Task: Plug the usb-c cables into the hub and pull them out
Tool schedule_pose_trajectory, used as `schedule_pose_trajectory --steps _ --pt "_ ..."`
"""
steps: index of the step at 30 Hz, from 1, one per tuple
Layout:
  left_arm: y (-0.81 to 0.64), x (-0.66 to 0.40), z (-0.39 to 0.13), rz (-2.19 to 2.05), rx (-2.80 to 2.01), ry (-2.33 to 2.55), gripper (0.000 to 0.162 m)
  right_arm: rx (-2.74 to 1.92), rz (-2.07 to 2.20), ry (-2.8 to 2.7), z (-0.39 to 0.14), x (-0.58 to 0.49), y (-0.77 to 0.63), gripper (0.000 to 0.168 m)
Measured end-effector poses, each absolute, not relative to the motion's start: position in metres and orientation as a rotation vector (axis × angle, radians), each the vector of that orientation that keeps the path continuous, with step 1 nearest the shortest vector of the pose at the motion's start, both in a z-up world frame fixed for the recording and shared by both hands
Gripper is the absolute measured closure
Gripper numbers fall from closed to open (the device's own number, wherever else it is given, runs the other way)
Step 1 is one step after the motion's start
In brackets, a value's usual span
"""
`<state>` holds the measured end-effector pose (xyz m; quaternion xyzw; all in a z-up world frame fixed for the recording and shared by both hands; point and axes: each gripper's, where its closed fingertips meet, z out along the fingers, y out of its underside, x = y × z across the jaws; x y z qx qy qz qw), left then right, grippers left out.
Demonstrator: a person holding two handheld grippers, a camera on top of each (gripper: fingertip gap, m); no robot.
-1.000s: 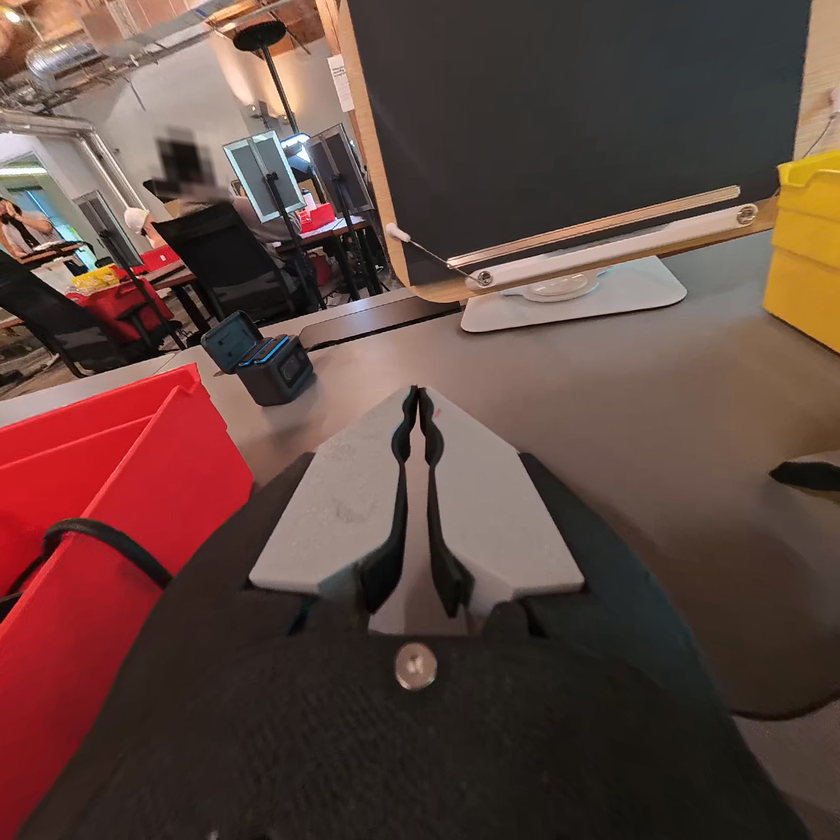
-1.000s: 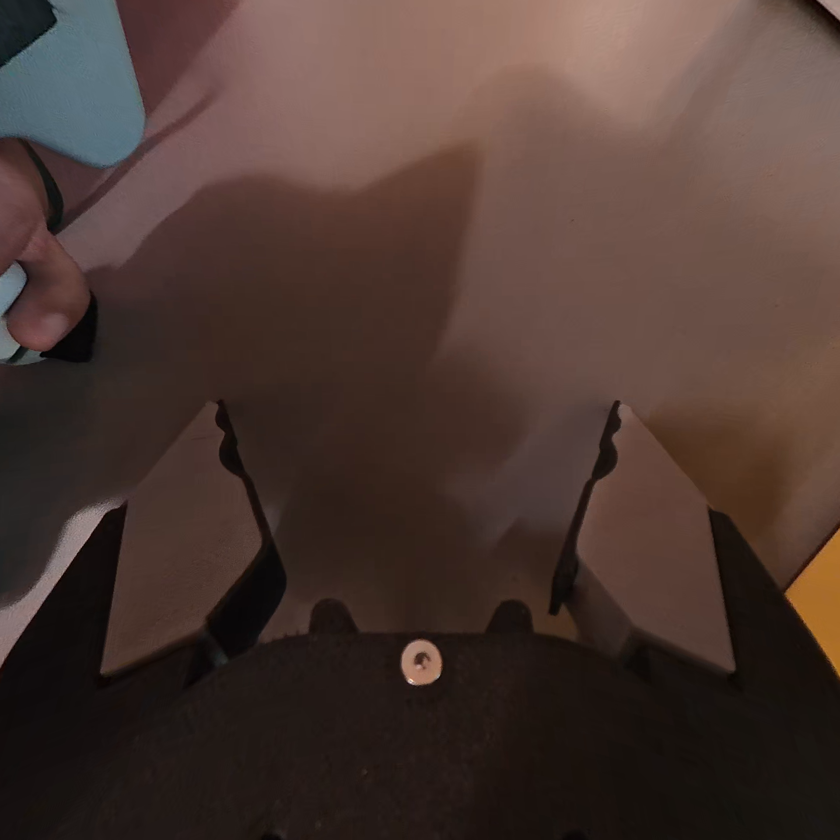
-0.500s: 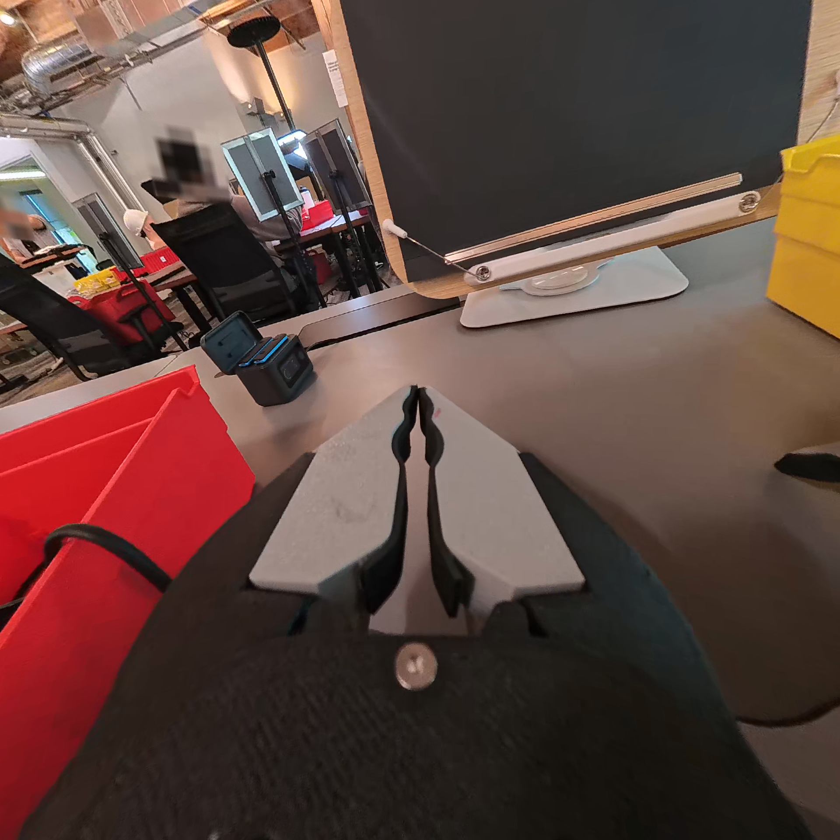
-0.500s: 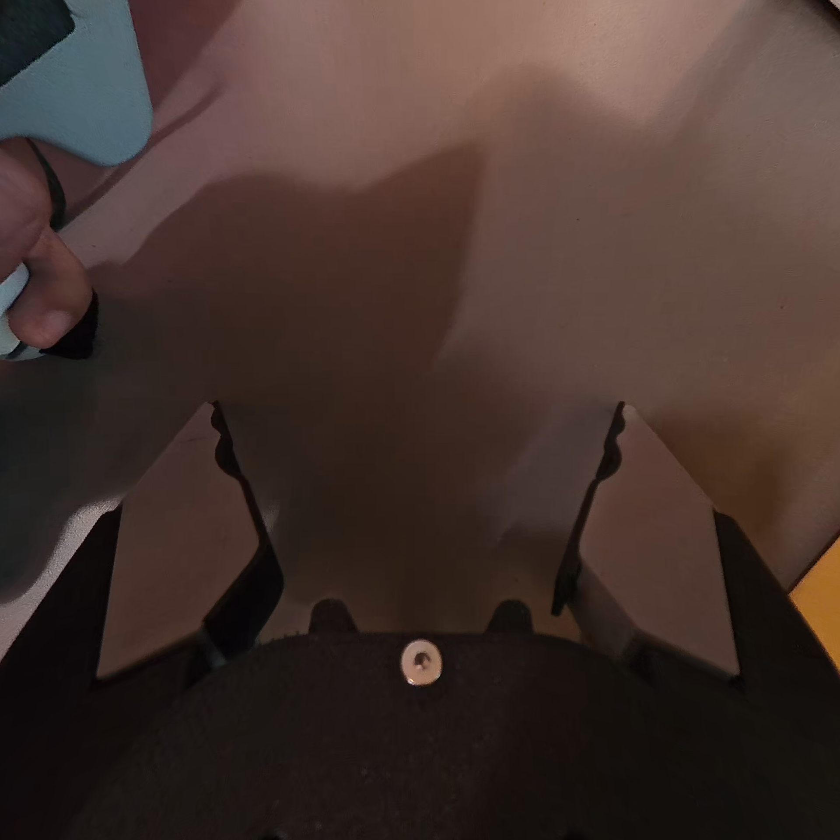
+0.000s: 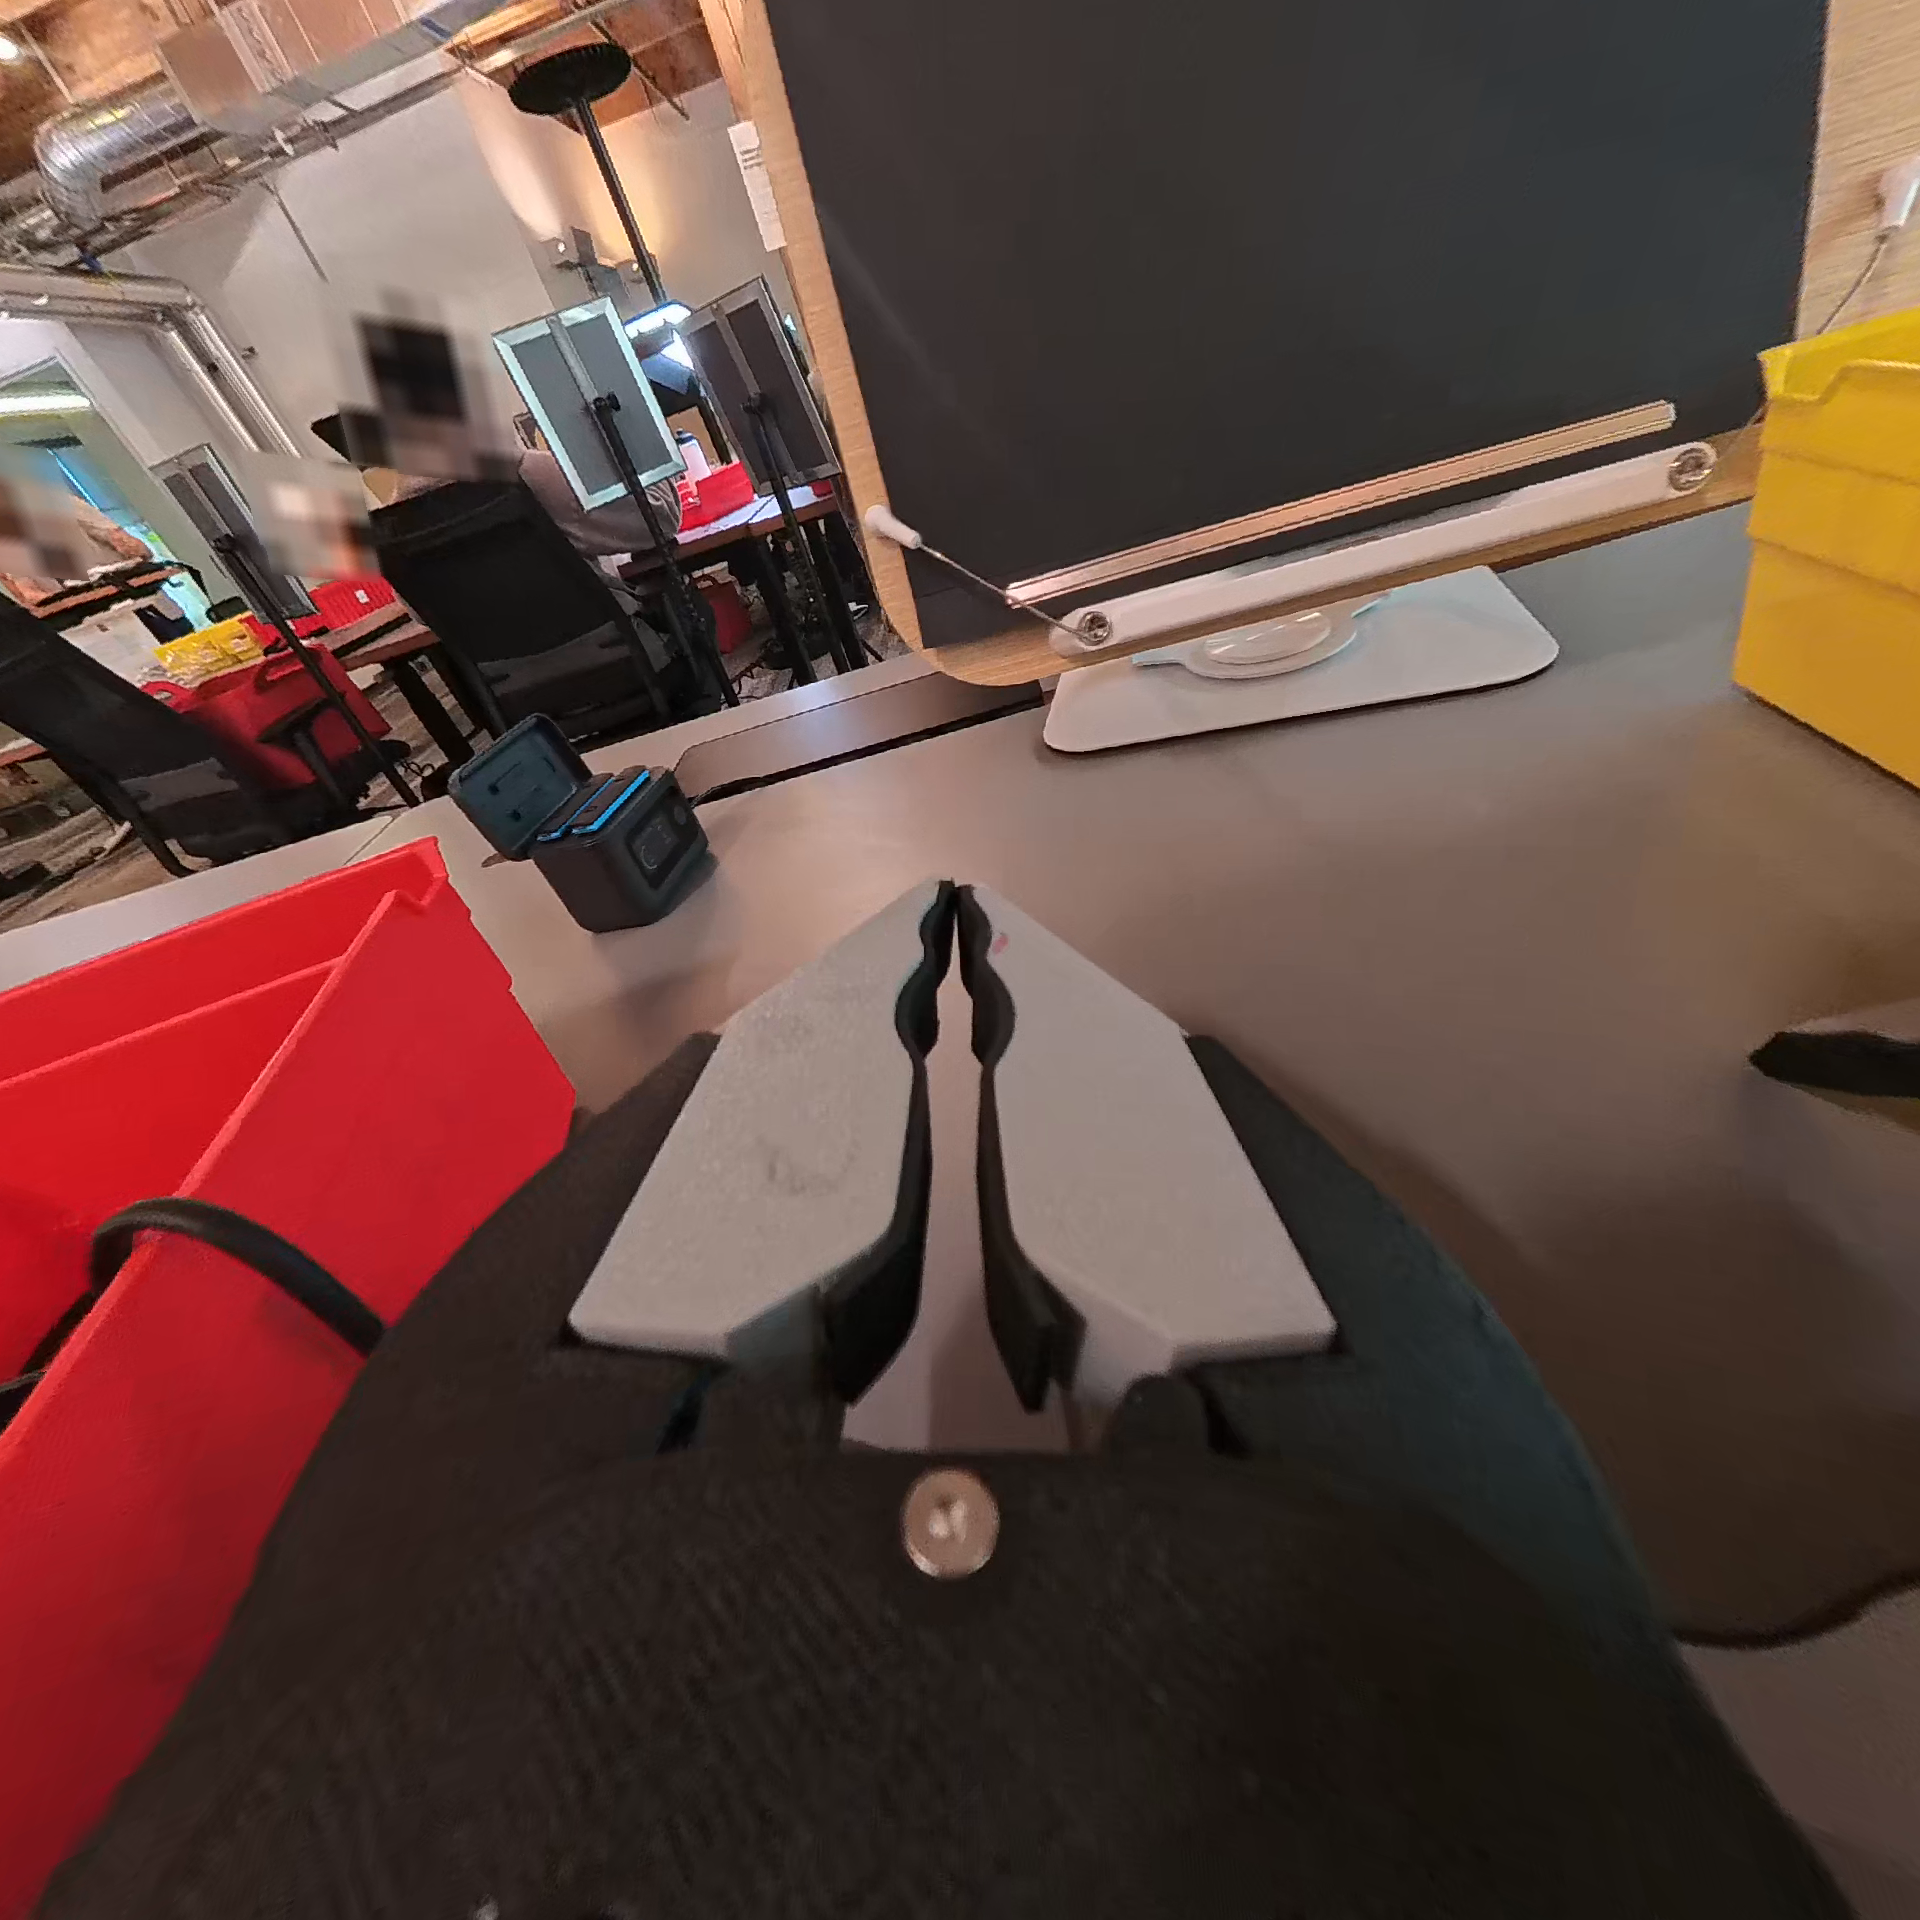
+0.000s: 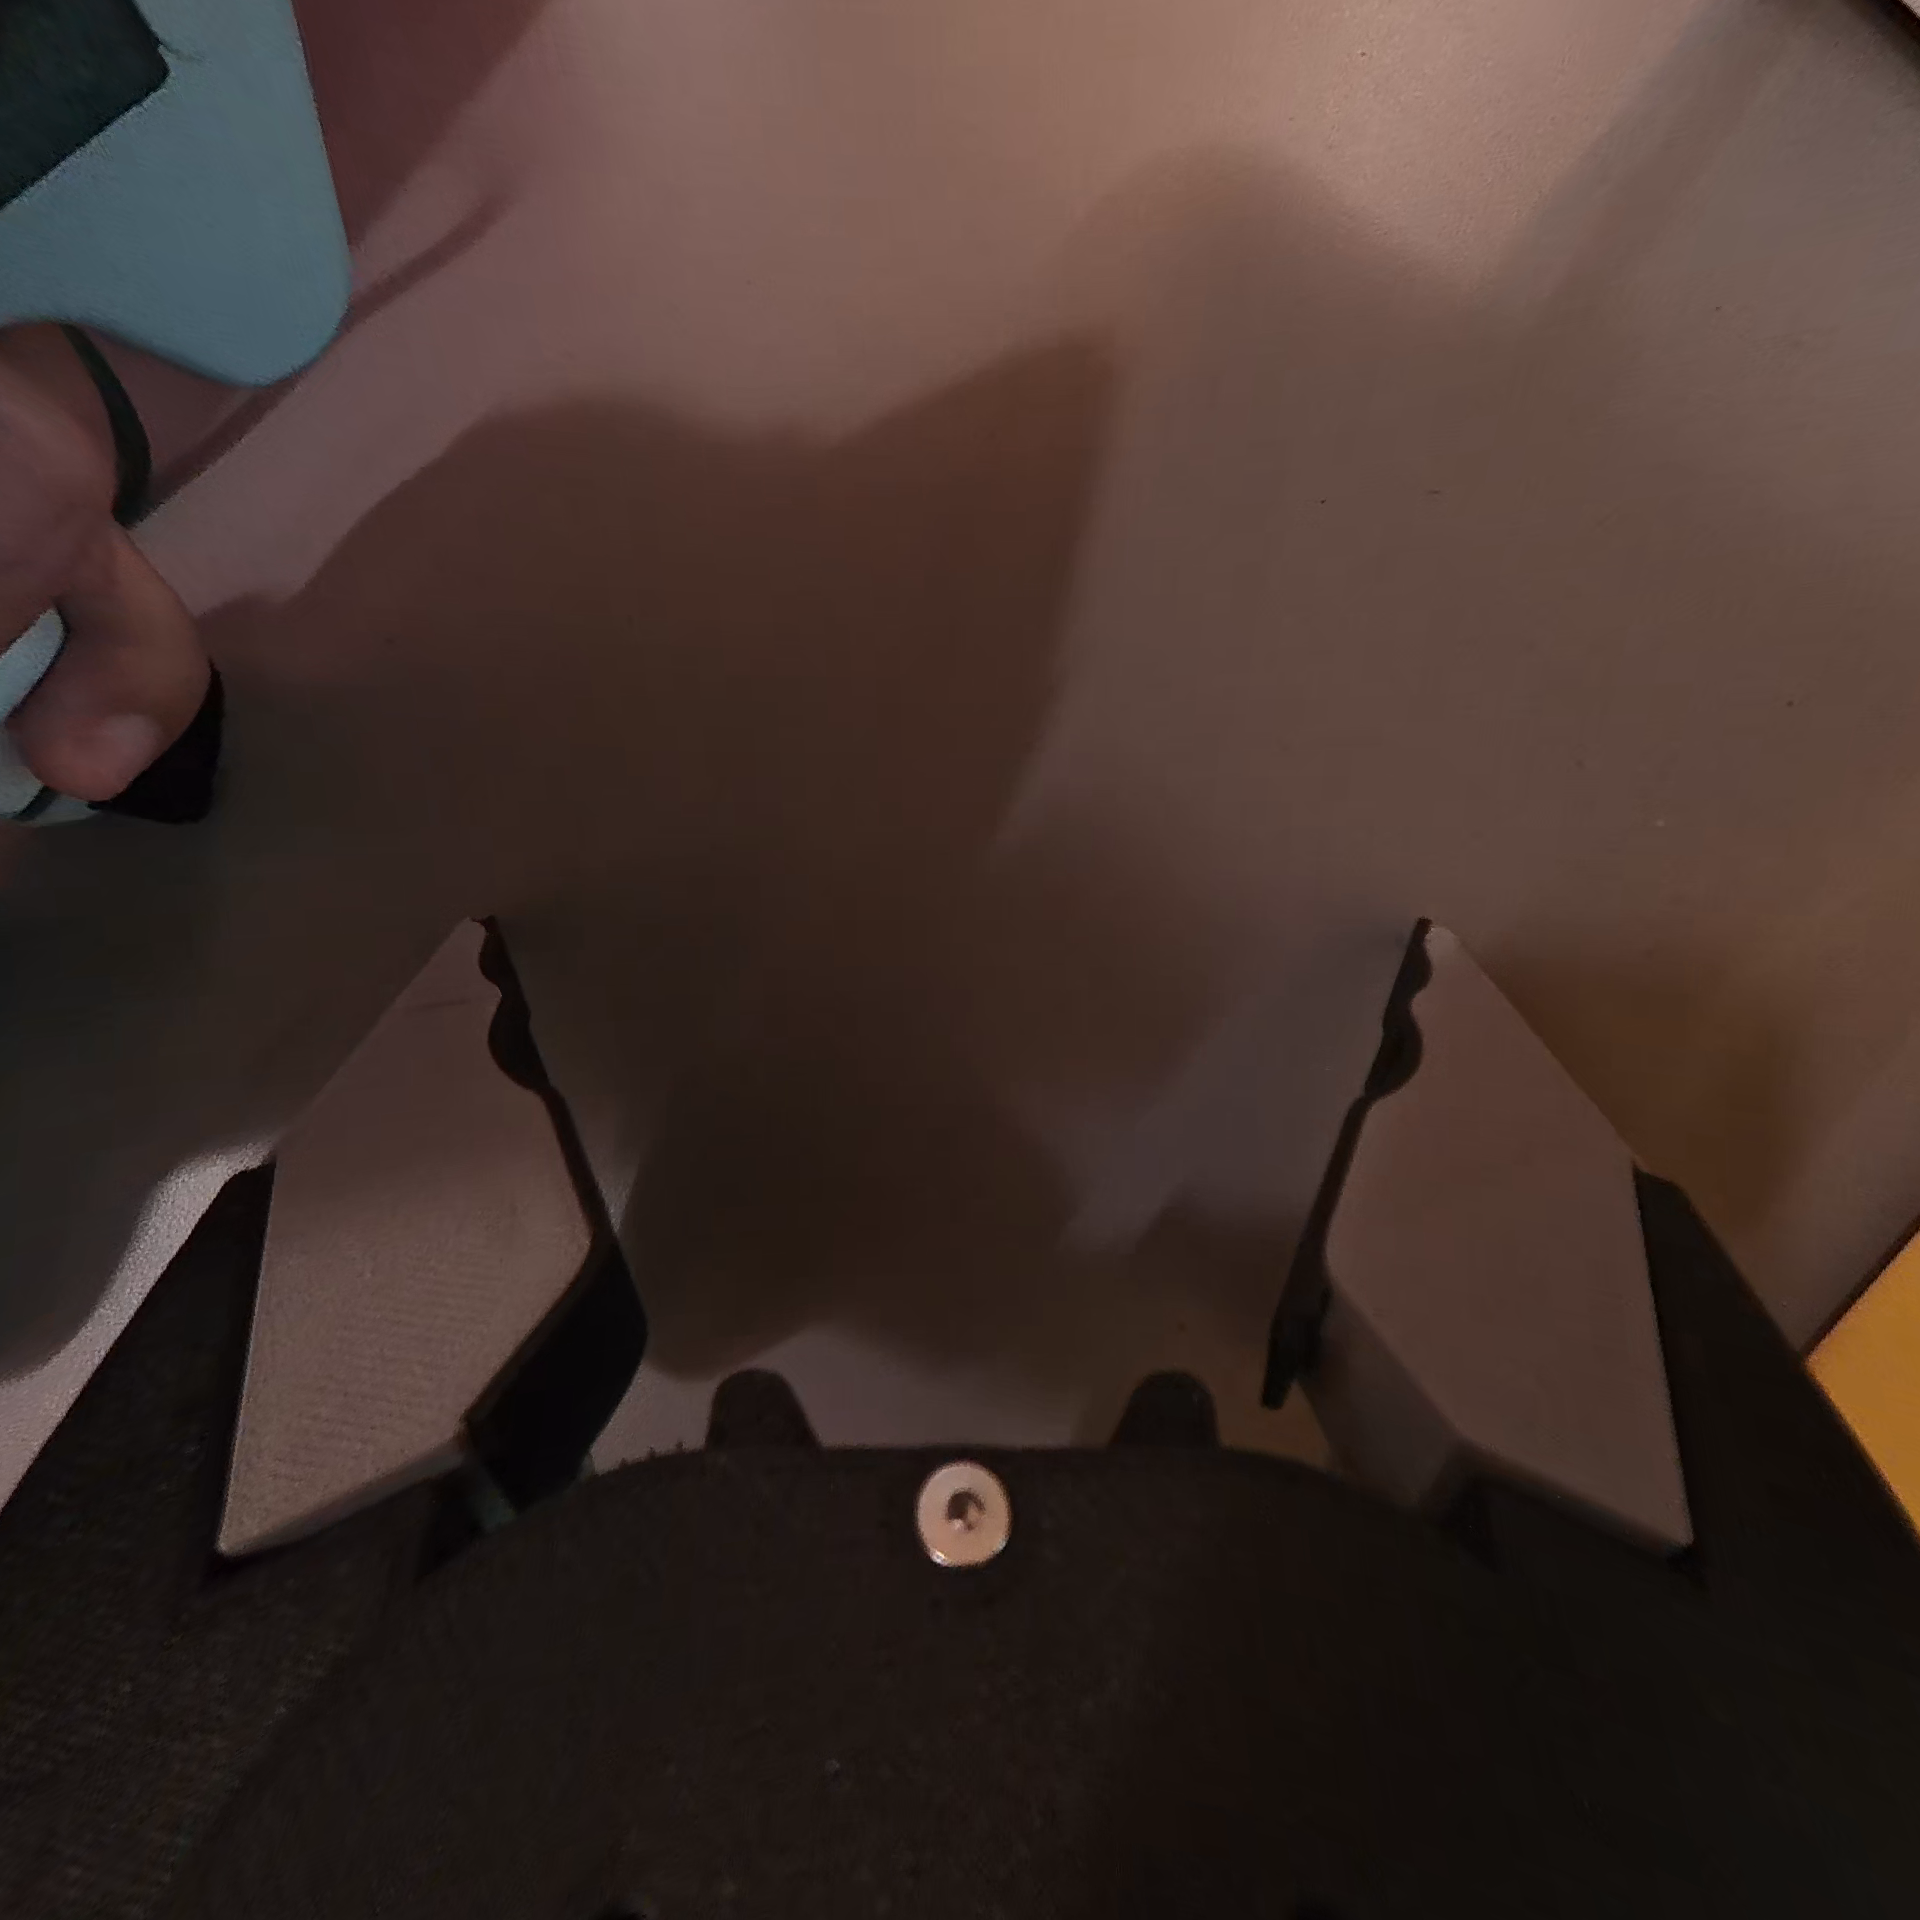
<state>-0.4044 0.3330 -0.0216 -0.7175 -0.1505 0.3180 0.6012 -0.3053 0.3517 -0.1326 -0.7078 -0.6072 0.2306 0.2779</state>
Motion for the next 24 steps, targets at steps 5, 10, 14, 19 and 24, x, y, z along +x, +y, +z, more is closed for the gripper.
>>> schedule_pose_trajectory --steps 5,10,14,19,24 --pt "0.3331 -0.4039 -0.0221 0.738 -1.666 -0.344 0.162 -1.900 0.619 -1.630 -0.1327 -0.3052 0.3516 0.012" --pt "0.3334 -0.4035 -0.0224 0.737 -1.668 -0.340 0.162 -1.900 0.619 -1.630 -0.1327 -0.3052 0.3516 0.012" --pt "0.3335 -0.4030 -0.0225 0.731 -1.669 -0.338 0.162 -1.900 0.619 -1.630 -0.1328 -0.3052 0.3516 0.012" --pt "0.3334 -0.4026 -0.0224 0.730 -1.668 -0.336 0.162 -1.900 0.619 -1.630 -0.1329 -0.3052 0.3515 0.012" --pt "0.3322 -0.4032 -0.0225 0.718 -1.667 -0.344 0.162 -1.900 0.619 -1.630 -0.1330 -0.3052 0.3515 0.012"
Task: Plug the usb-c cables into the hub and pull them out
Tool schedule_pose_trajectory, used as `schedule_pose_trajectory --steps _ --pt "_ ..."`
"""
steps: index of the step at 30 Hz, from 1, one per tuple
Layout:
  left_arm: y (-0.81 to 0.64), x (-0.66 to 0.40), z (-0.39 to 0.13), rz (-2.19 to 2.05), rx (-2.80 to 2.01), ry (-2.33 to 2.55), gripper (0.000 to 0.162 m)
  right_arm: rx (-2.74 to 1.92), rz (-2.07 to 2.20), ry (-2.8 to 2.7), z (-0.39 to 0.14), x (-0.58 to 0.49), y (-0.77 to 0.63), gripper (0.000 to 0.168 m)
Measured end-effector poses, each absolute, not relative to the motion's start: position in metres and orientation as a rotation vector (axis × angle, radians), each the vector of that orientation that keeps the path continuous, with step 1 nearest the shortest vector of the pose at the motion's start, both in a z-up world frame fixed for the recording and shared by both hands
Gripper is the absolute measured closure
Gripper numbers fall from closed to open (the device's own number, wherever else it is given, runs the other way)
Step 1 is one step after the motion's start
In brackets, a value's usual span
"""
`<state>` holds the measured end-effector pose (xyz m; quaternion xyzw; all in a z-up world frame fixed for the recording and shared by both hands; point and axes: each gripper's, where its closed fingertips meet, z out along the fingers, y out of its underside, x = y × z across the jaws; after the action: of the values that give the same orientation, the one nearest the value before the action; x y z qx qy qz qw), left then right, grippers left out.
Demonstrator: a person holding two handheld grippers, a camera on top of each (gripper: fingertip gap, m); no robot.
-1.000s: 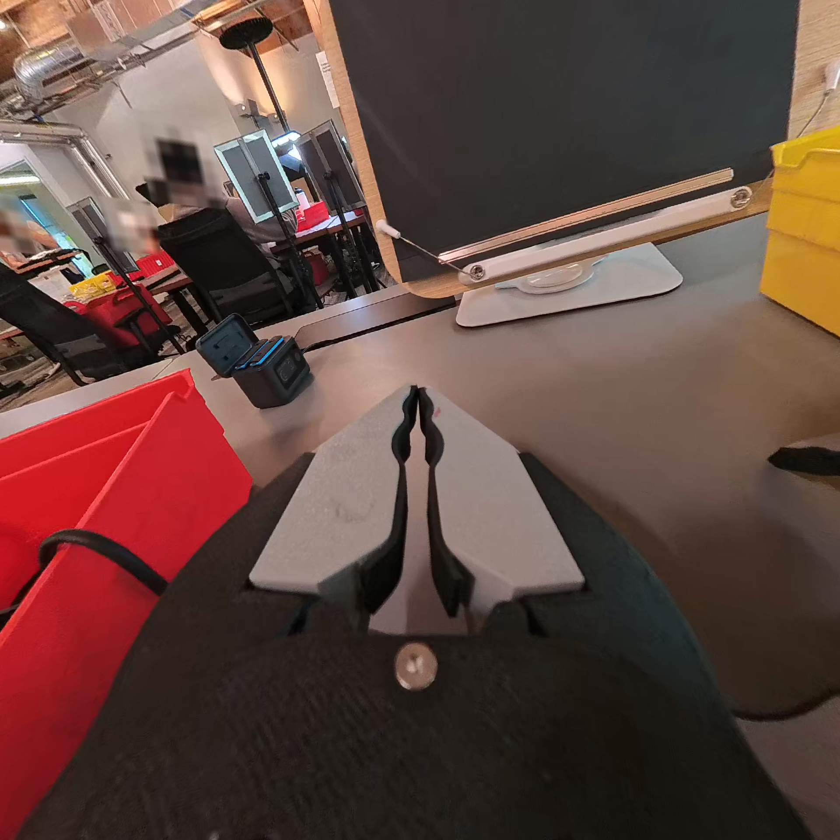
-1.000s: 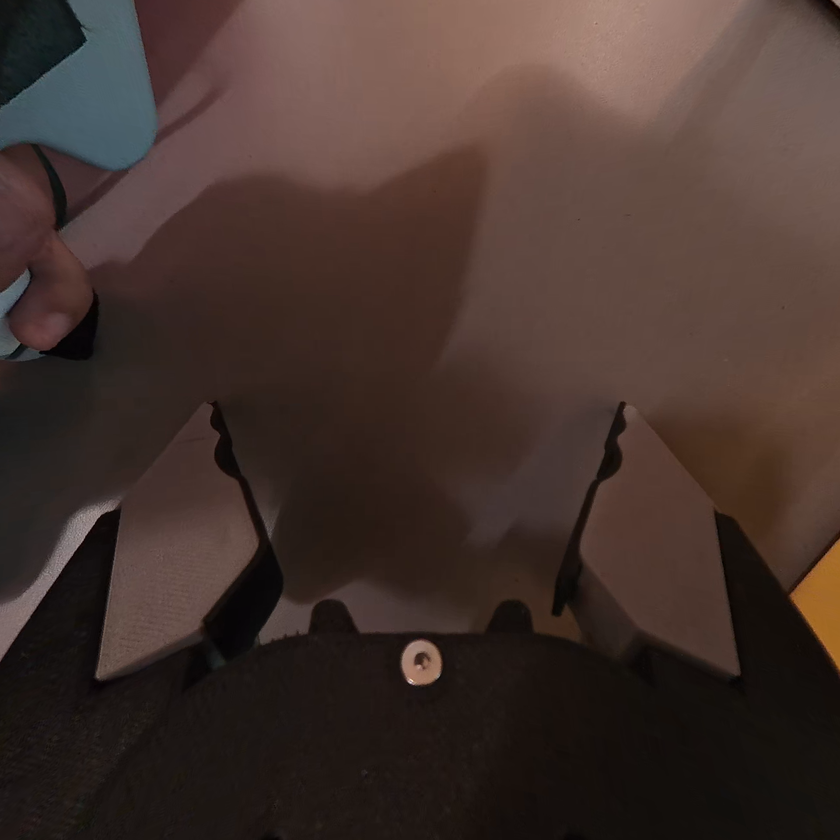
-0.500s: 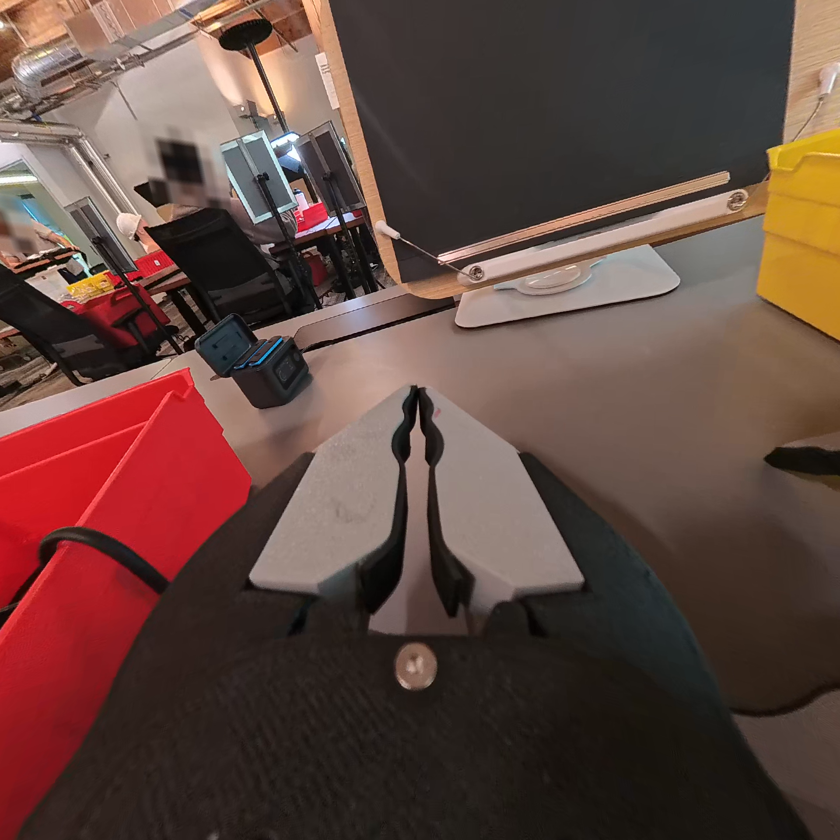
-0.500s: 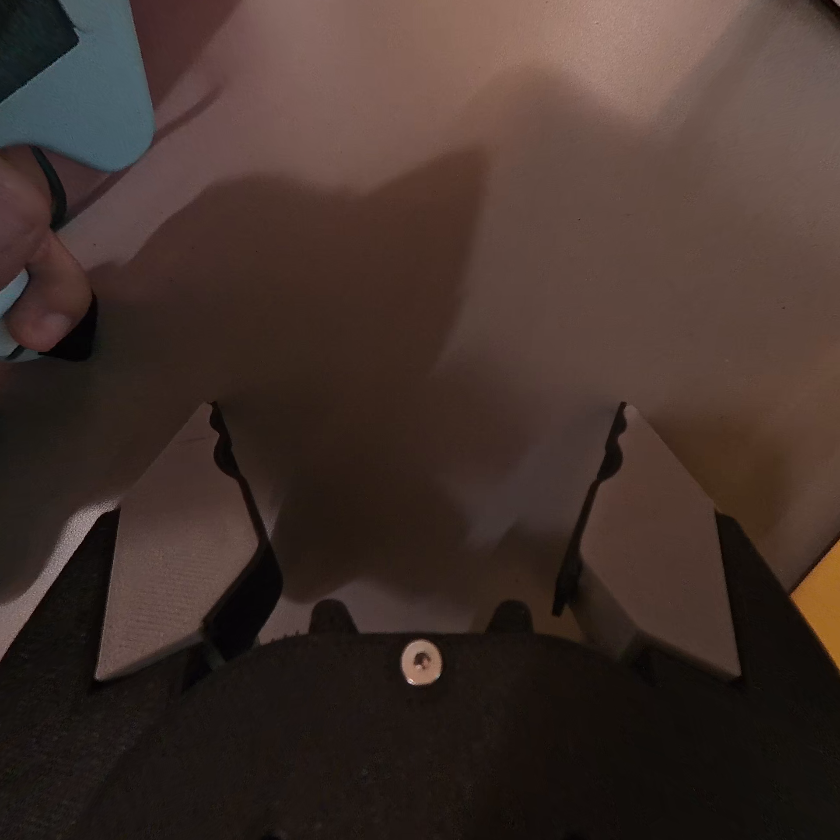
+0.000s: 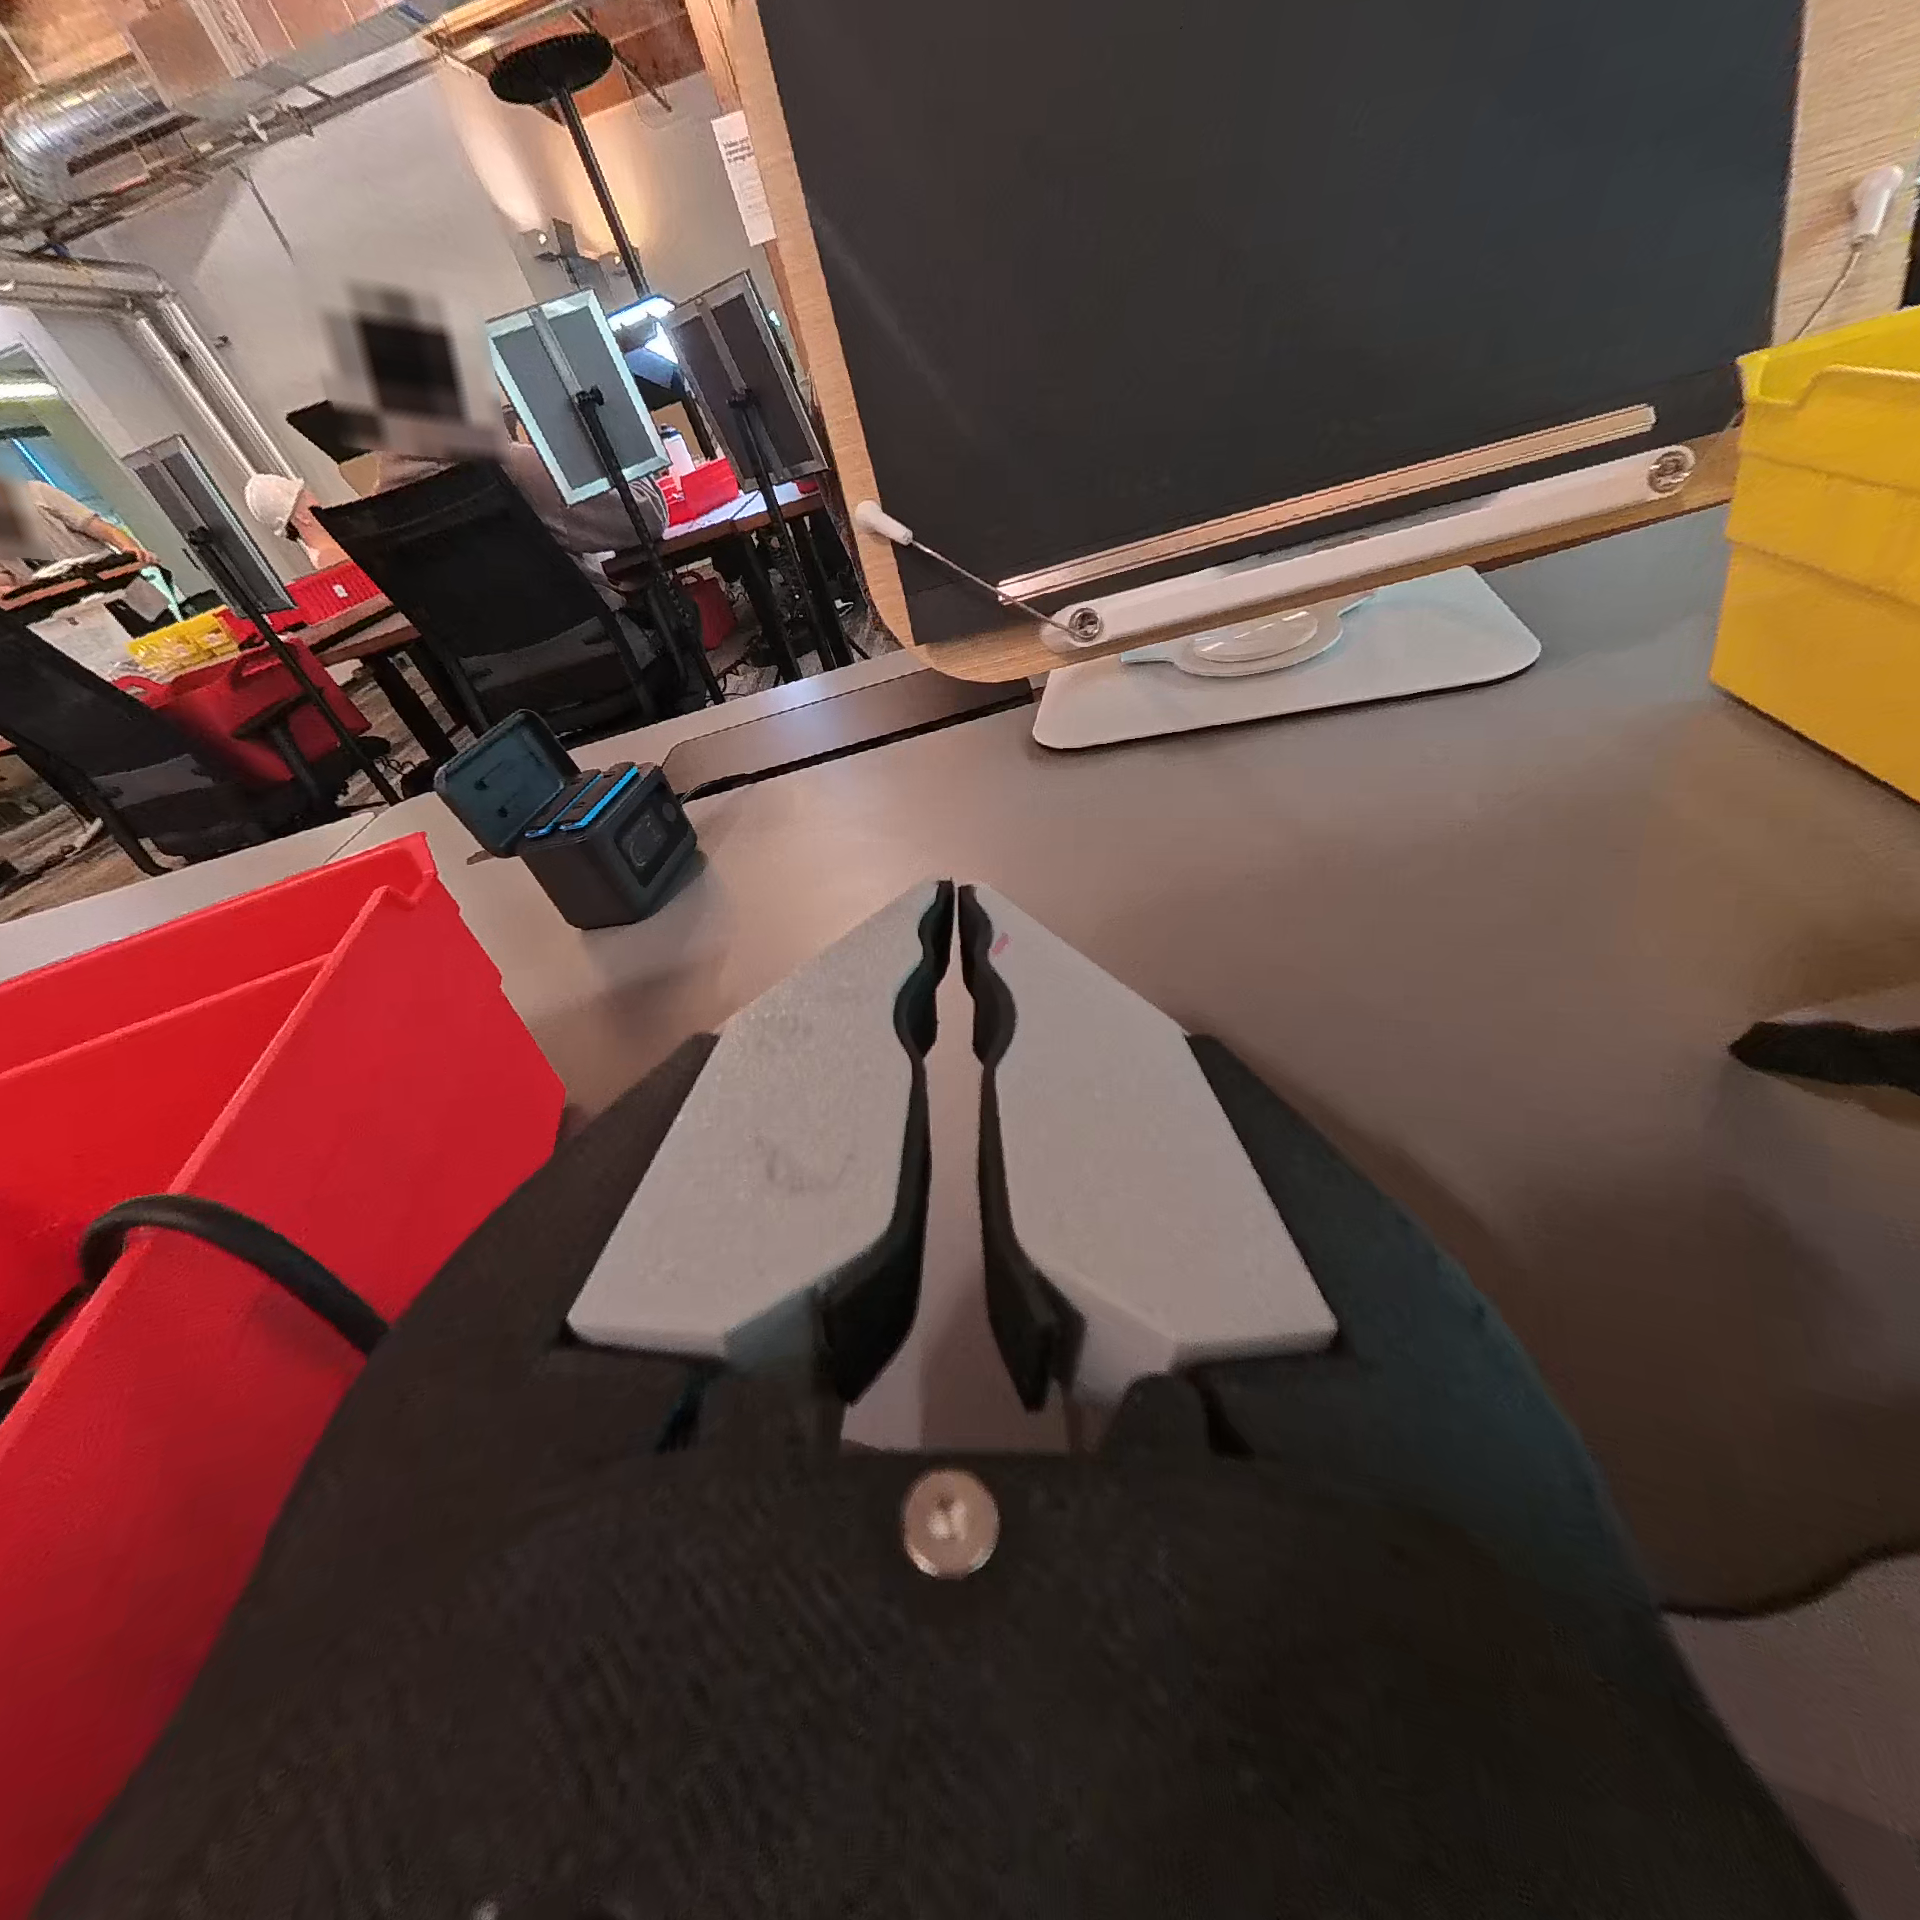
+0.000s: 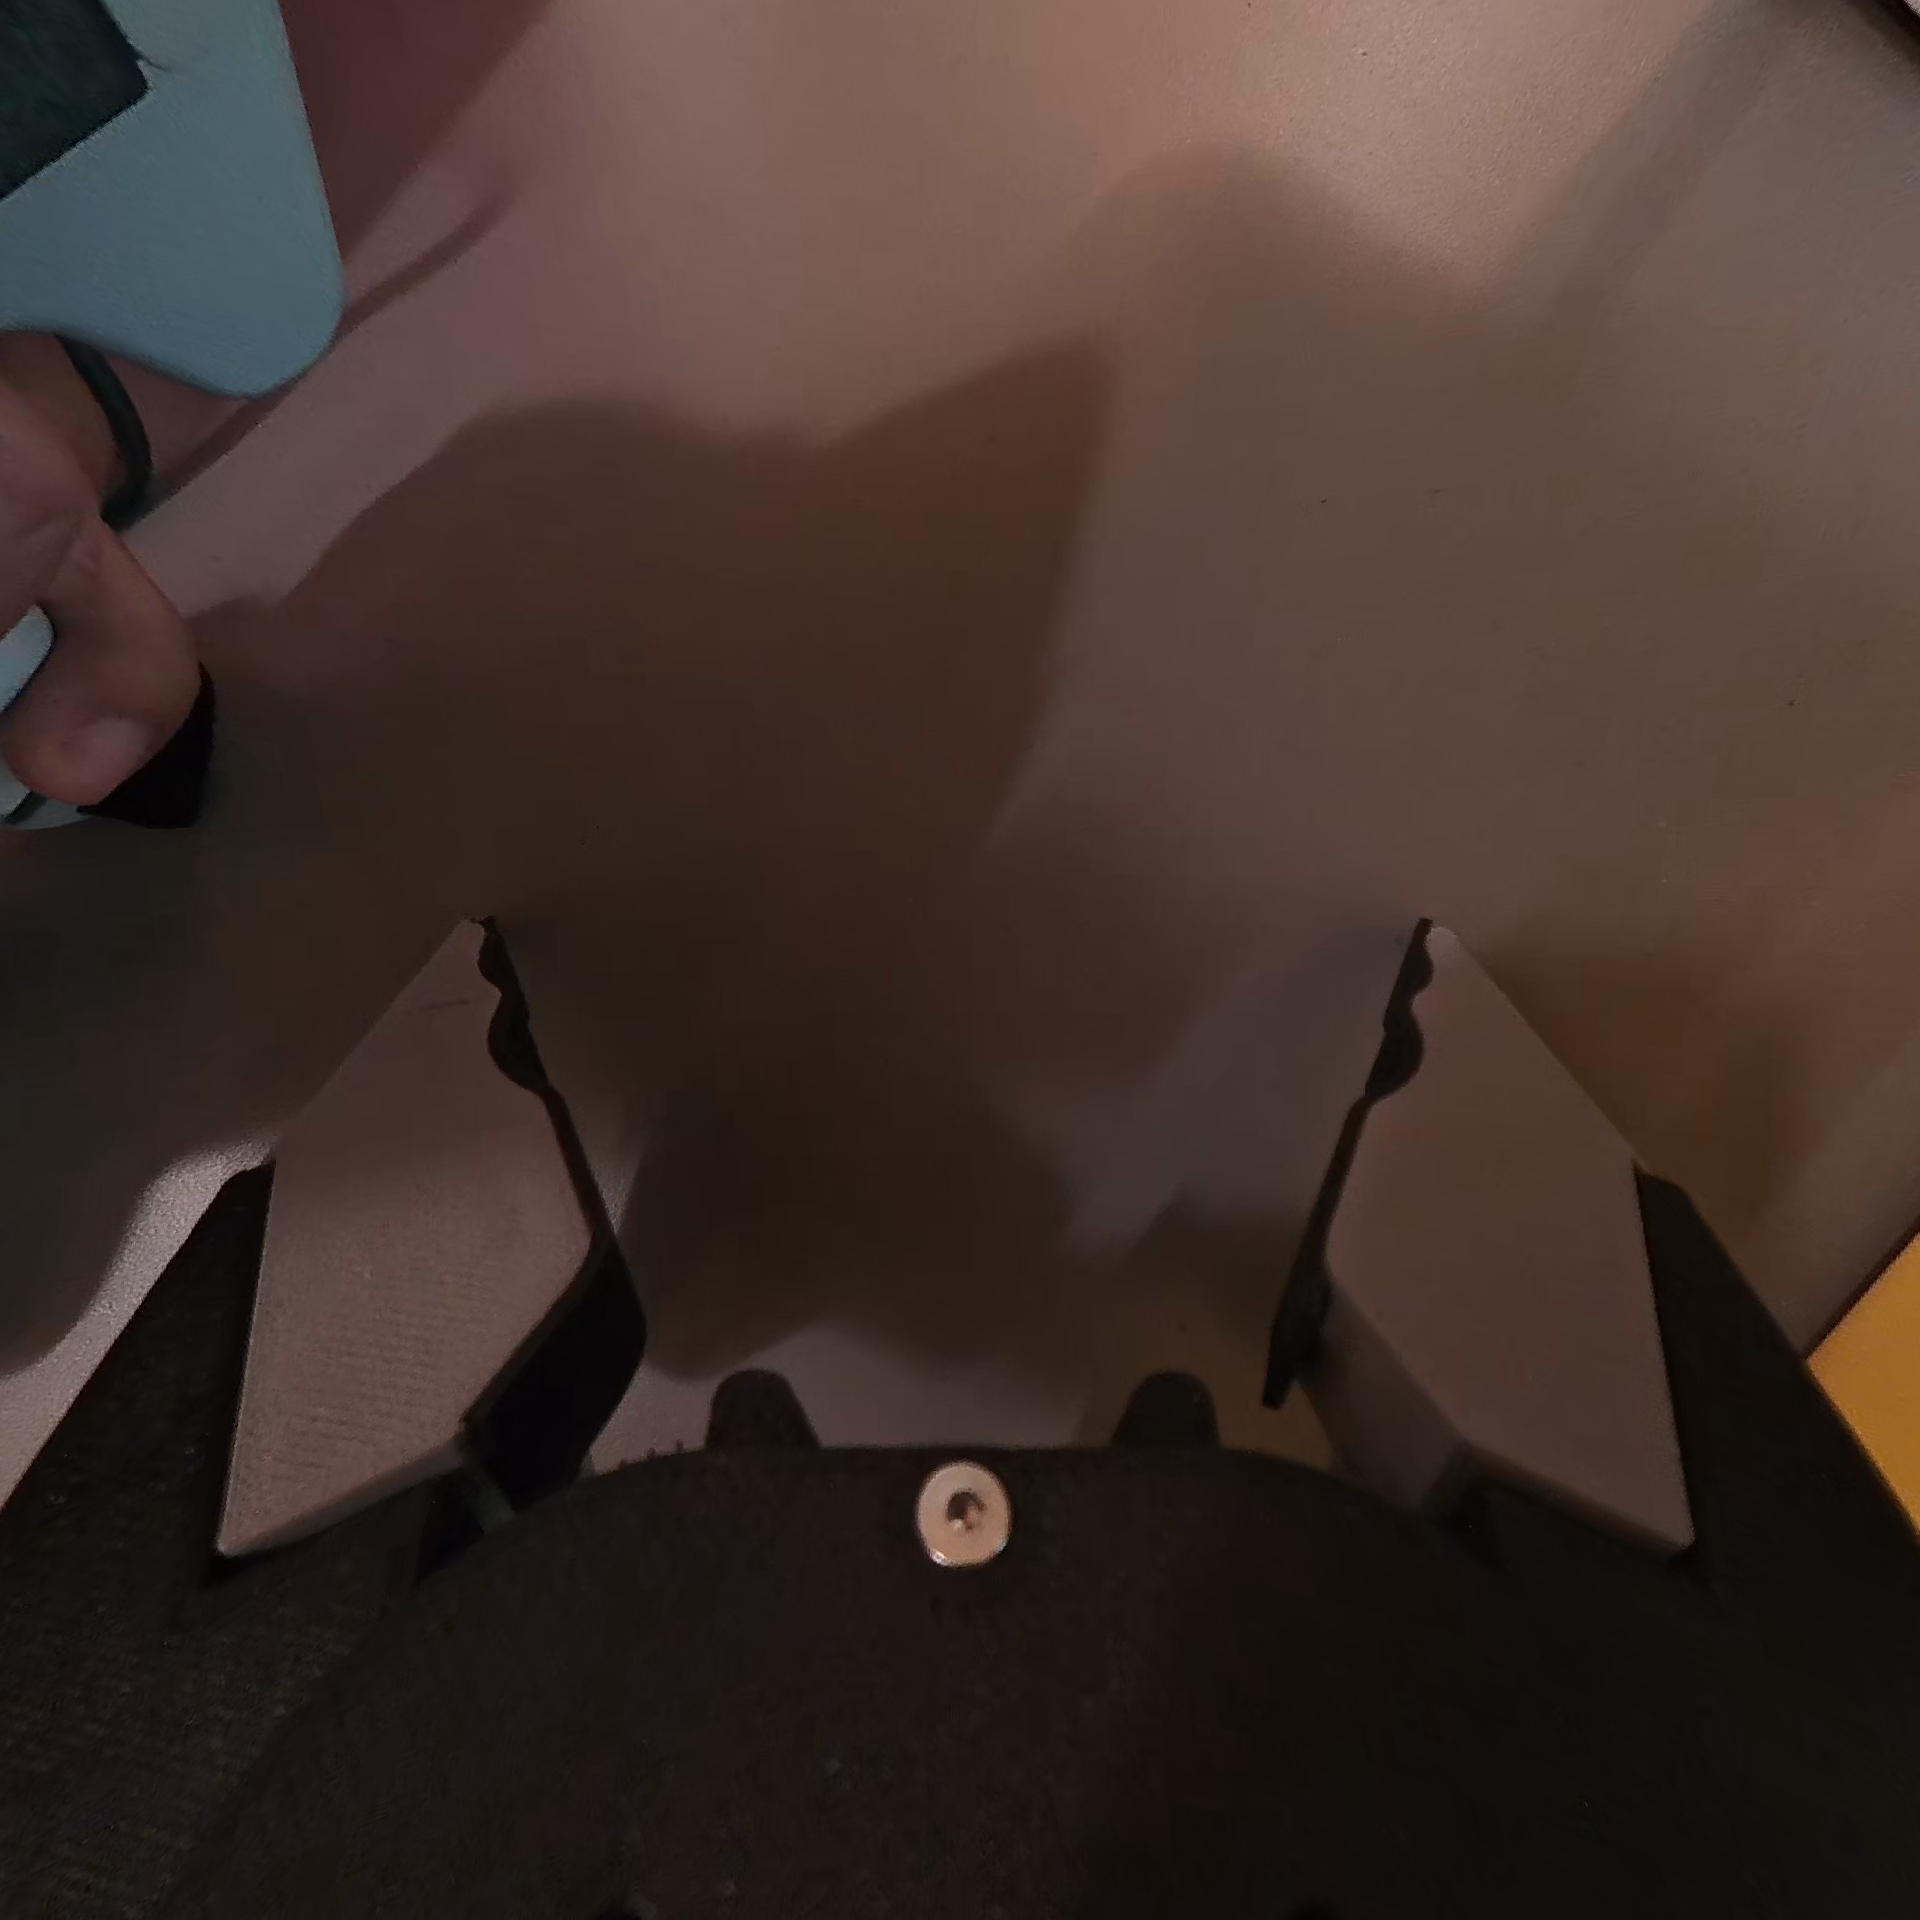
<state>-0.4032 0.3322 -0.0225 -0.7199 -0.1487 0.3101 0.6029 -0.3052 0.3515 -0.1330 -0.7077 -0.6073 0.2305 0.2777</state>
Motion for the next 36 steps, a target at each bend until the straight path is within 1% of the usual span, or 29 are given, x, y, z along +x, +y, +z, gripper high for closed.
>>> schedule_pose_trajectory --steps 8,9,11,13,15,17,18,19,20,21,24,26,27,30,32,35,36 --pt "0.335 -0.389 -0.020 0.687 -1.656 -0.272 0.150 -1.900 0.619 -1.630 -0.133 -0.305 0.351 0.012" --pt "0.335 -0.384 -0.023 0.654 -1.677 -0.263 0.146 -1.900 0.619 -1.631 -0.133 -0.305 0.351 0.012" --pt "0.334 -0.366 -0.026 0.589 -1.740 -0.202 0.131 -1.891 0.625 -1.646 -0.133 -0.307 0.351 0.012" --pt "0.325 -0.343 -0.024 0.537 -1.772 -0.126 0.126 -1.873 0.635 -1.672 -0.133 -0.311 0.352 0.011" --pt "0.311 -0.314 -0.024 0.452 -1.842 -0.003 0.111 -1.890 0.624 -1.652 -0.133 -0.315 0.356 0.011" --pt "0.287 -0.299 -0.017 0.408 -1.878 0.067 0.108 -1.880 0.630 -1.659 -0.132 -0.318 0.356 0.013" --pt "0.274 -0.294 -0.010 0.385 -1.884 0.092 0.108 -1.864 0.640 -1.646 -0.129 -0.321 0.357 0.024" --pt "0.259 -0.292 -0.003 0.363 -1.884 0.103 0.108 -1.836 0.642 -1.616 -0.123 -0.323 0.360 0.042" --pt "0.244 -0.291 0.005 0.341 -1.880 0.102 0.108 -1.798 0.638 -1.578 -0.115 -0.325 0.365 0.056" --pt "0.228 -0.294 0.013 0.322 -1.874 0.094 0.108 -1.754 0.649 -1.553 -0.105 -0.327 0.366 0.062" --pt "0.180 -0.324 0.038 0.371 -1.854 0.052 0.105 -1.608 0.772 -1.582 -0.082 -0.335 0.352 0.057" --pt "0.153 -0.372 0.063 0.504 -1.827 -0.029 0.107 -1.581 0.823 -1.597 -0.075 -0.342 0.347 0.062" --pt "0.141 -0.401 0.074 0.562 -1.824 -0.089 0.106 -1.583 0.846 -1.609 -0.075 -0.346 0.345 0.061" --pt "0.126 -0.473 0.092 0.592 -1.894 -0.183 0.103 -1.578 0.933 -1.630 -0.076 -0.357 0.338 0.062" --pt "0.131 -0.517 0.080 0.599 -2.038 -0.162 0.104 -1.561 0.953 -1.644 -0.080 -0.358 0.337 0.065" --pt "0.152 -0.561 0.031 0.528 -2.330 -0.012 0.105 -1.564 0.963 -1.671 -0.083 -0.352 0.335 0.064" --pt "0.159 -0.572 0.013 0.500 -2.419 0.036 0.111 -1.559 0.968 -1.666 -0.083 -0.350 0.336 0.065"
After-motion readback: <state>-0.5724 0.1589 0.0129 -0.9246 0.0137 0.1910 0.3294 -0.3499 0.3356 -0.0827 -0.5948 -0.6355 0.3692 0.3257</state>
